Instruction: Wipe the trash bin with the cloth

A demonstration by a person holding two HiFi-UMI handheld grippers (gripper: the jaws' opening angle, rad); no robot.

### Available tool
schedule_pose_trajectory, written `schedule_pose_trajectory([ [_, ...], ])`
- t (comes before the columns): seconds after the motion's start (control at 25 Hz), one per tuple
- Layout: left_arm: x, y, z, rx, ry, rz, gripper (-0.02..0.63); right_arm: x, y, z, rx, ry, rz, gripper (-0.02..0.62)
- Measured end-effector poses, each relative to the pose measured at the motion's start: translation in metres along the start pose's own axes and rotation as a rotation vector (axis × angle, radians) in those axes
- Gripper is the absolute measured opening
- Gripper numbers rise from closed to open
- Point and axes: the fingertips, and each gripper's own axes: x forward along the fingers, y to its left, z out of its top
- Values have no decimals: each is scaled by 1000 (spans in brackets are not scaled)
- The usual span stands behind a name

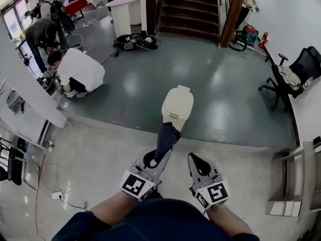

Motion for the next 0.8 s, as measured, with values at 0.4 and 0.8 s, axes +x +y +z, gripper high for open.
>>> schedule_pose_trajectory([
  [0.4,74,60,-9,-4,31,-17,52,70,-65,0,36,13,-21,5],
  [0.8,155,57,-26,-28,86,86,52,86,-160,3,38,-2,78,5],
])
